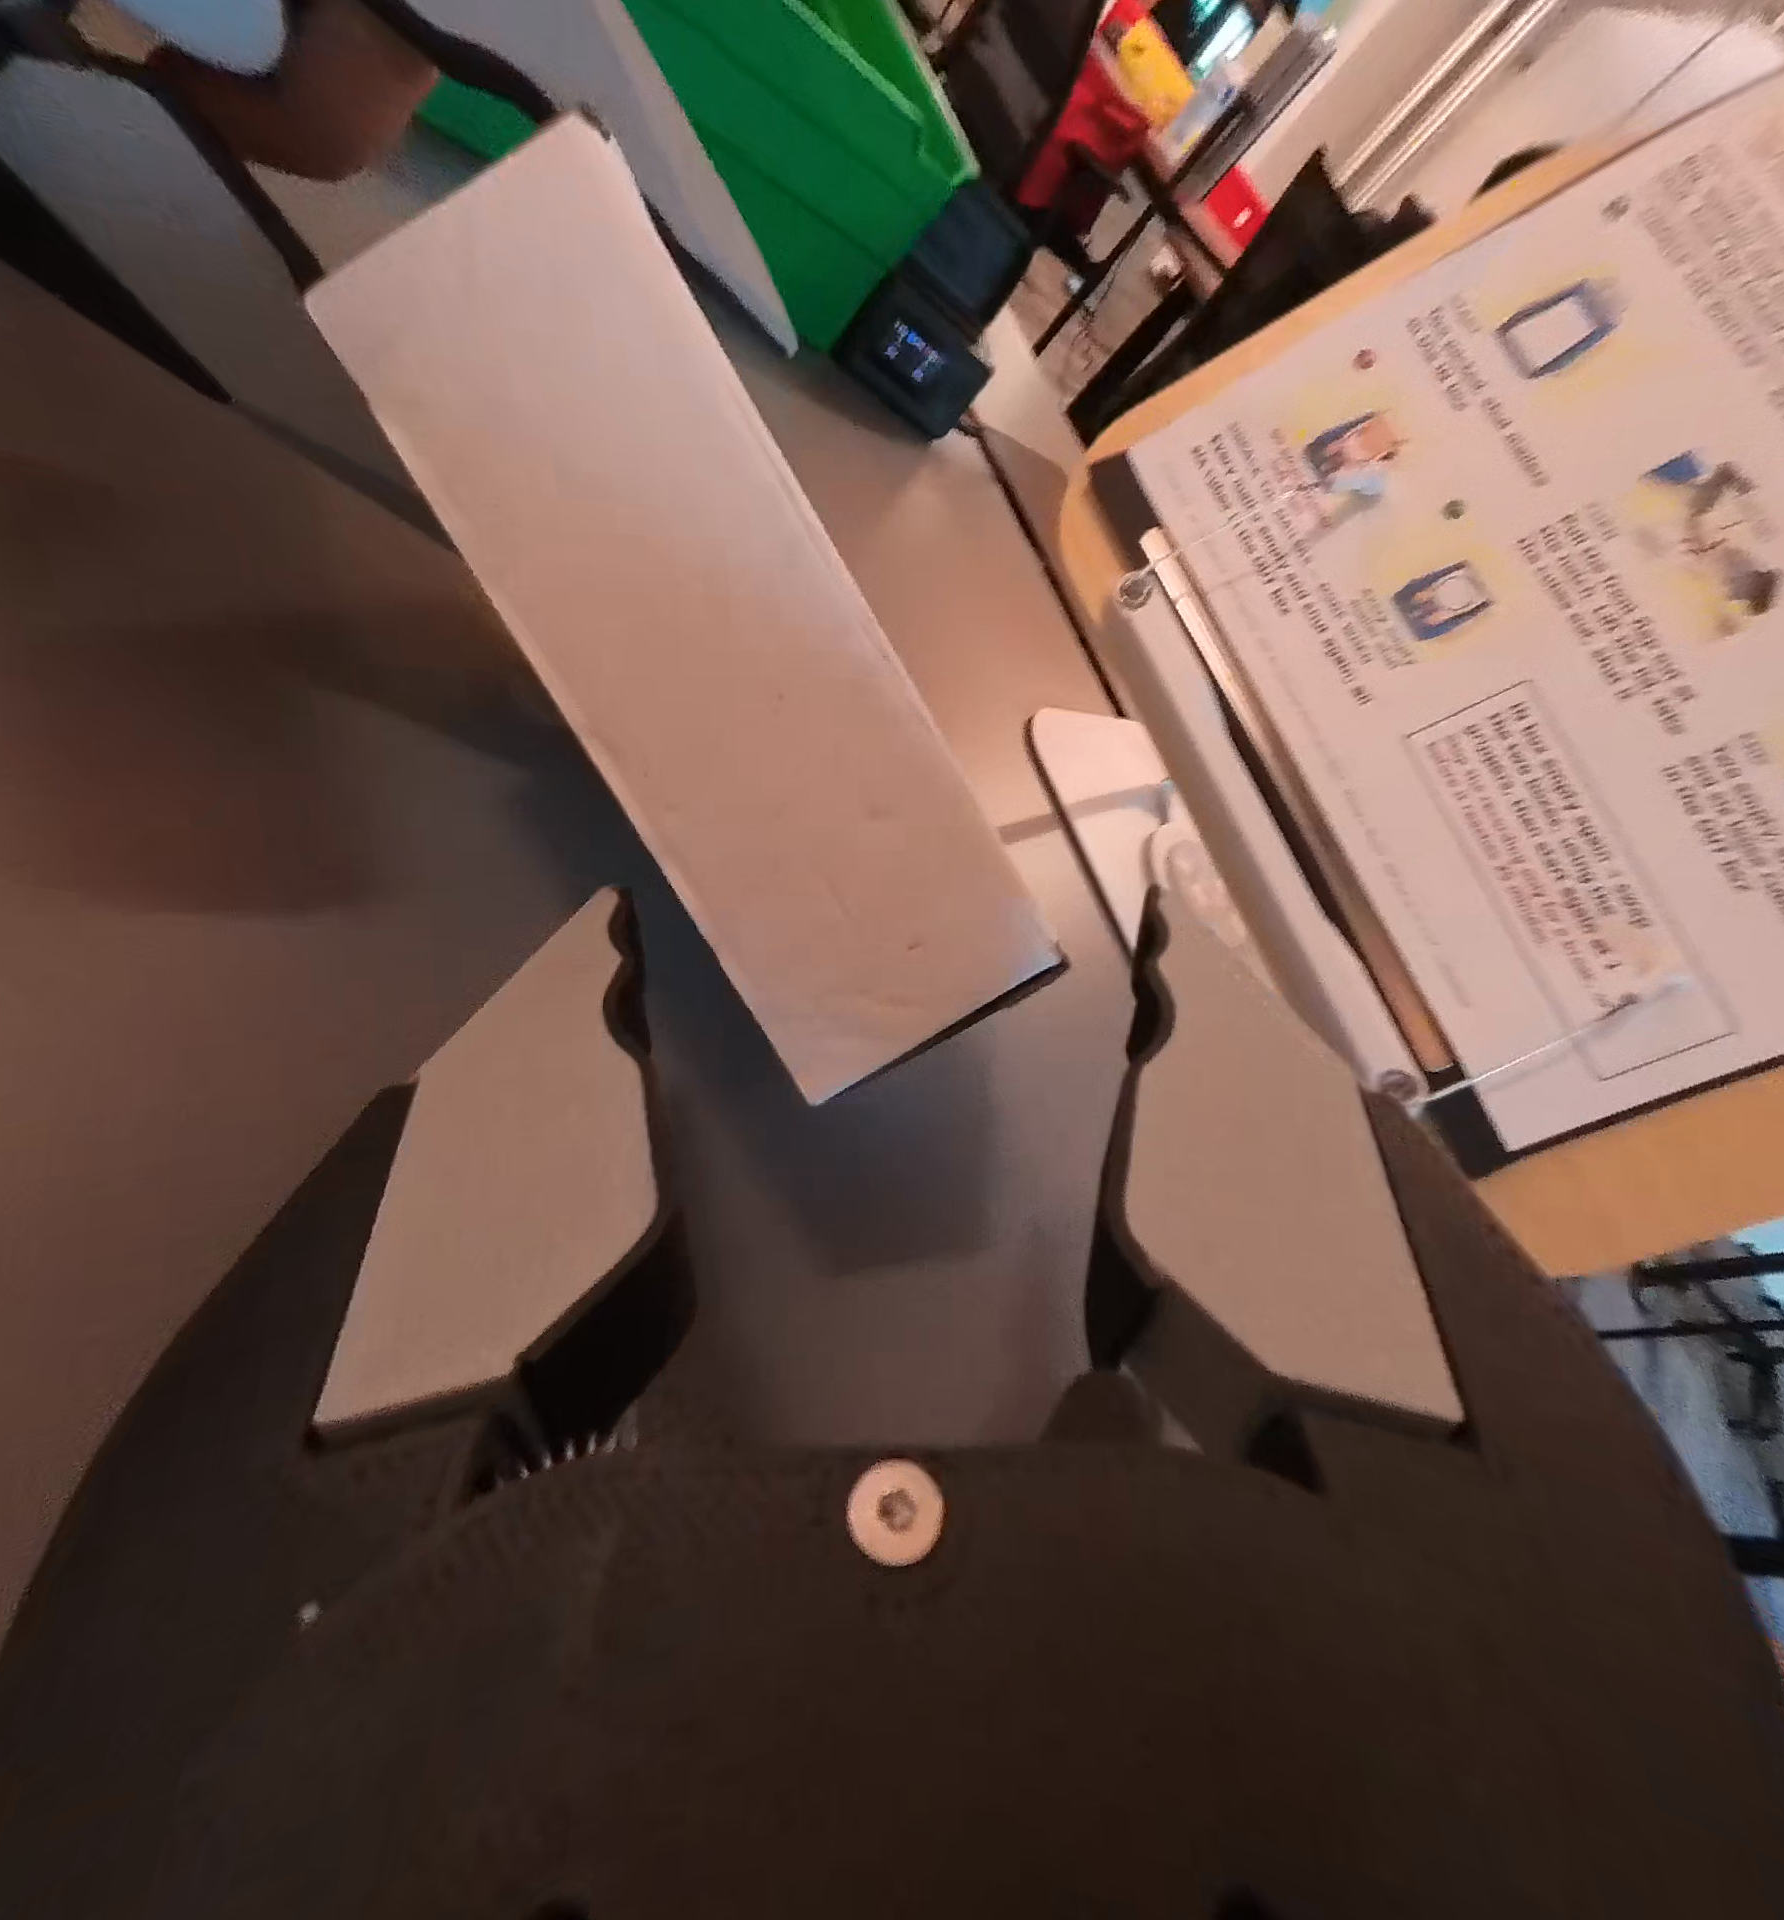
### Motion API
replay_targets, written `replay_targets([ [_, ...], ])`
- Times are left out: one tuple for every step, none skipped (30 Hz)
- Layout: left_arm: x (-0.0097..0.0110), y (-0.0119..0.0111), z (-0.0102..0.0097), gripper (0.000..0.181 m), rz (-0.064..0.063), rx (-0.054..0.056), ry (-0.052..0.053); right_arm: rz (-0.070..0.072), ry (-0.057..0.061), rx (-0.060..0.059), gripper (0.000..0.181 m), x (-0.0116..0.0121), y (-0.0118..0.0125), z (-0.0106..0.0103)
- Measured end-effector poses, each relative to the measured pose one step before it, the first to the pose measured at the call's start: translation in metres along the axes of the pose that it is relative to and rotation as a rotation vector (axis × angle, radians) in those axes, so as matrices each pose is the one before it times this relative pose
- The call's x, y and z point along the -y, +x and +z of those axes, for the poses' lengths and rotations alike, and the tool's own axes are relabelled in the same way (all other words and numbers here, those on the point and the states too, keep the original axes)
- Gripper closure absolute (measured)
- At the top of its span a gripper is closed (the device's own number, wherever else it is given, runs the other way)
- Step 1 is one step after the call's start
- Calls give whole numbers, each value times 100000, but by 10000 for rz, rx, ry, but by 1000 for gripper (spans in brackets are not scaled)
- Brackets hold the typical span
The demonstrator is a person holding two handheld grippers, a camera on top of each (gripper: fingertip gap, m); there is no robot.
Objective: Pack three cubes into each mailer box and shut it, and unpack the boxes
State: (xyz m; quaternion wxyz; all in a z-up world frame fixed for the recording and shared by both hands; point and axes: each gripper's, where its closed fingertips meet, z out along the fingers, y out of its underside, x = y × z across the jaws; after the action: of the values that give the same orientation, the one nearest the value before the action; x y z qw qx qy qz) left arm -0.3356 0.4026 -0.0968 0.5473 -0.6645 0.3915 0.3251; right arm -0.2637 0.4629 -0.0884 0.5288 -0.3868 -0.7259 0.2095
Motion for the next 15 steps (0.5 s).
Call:
replay_targets([
  [53,-86,-10,115,39,74,-2,-175,168,-217,89,391,196,-146],
  [157,-23,-26,115,32,31,40,-279,199,-182,89,475,17,-129],
  [321,71,-35,115,112,16,109,-368,191,-138,91,505,-204,-84],
  [389,121,-31,115,172,21,111,-430,161,-104,93,488,-399,33],
  [384,230,16,115,145,-23,70,-504,86,-52,96,412,-573,157],
  [368,259,49,115,133,-34,66,-578,-22,18,103,290,-755,242],
  [376,301,75,115,121,-52,82,-582,-97,42,110,214,-796,318],
  [359,360,70,115,109,-94,97,-524,-110,-25,114,187,-687,365],
  [236,280,92,115,99,-35,47,-442,-125,-154,111,150,-392,357],
  [55,51,50,115,118,58,-25,-366,-160,-245,114,54,-42,236],
  [-80,-7,-2,115,79,25,-39,-233,-138,-163,117,-22,104,110],
  [-106,17,-9,115,-88,-41,9,-13,-98,10,116,-32,34,75],
  [-28,31,-21,115,-175,-65,16,58,-123,96,116,-46,8,38],
  [16,9,31,115,-140,-34,8,-15,-207,112,116,-129,8,32],
  [114,72,46,115,-288,-60,80,-34,-234,83,116,-187,1,27],
])
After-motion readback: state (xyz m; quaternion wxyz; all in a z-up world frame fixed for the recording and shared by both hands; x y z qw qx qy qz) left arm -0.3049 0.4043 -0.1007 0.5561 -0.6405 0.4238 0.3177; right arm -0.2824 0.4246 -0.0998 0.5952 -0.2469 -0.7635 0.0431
